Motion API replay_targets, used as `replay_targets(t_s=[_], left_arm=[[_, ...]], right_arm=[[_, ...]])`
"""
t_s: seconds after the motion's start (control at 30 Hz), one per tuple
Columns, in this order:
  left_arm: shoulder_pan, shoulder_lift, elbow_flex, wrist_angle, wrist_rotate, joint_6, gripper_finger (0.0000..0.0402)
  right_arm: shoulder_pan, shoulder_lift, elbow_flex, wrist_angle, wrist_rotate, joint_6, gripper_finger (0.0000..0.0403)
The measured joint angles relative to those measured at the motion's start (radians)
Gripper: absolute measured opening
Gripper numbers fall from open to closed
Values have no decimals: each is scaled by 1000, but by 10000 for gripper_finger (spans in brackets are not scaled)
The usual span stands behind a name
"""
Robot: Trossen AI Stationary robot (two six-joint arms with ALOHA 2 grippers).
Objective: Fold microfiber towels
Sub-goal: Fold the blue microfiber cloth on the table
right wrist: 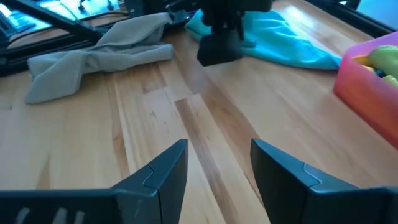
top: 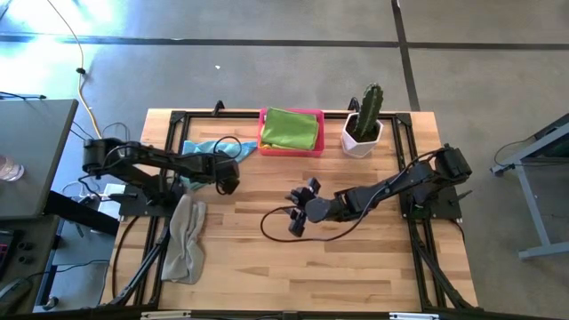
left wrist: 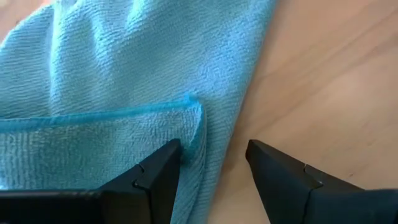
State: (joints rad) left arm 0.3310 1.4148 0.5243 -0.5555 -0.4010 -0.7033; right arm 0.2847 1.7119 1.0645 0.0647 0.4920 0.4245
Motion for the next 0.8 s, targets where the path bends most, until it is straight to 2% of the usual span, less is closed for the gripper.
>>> replay_targets(t_s=[0.17, 0.47, 0.8], left_arm=[[-49, -11, -5, 4, 4, -50, 186], [-212, -35, -6, 64, 108, -137, 186], [-465, -29, -9, 353, 242, -240, 186]], right_arm=[[6, 0, 0, 1, -14, -40, 167], [6, 0, 0, 1, -26, -49, 167], [6, 0, 0, 0, -29, -96, 167]])
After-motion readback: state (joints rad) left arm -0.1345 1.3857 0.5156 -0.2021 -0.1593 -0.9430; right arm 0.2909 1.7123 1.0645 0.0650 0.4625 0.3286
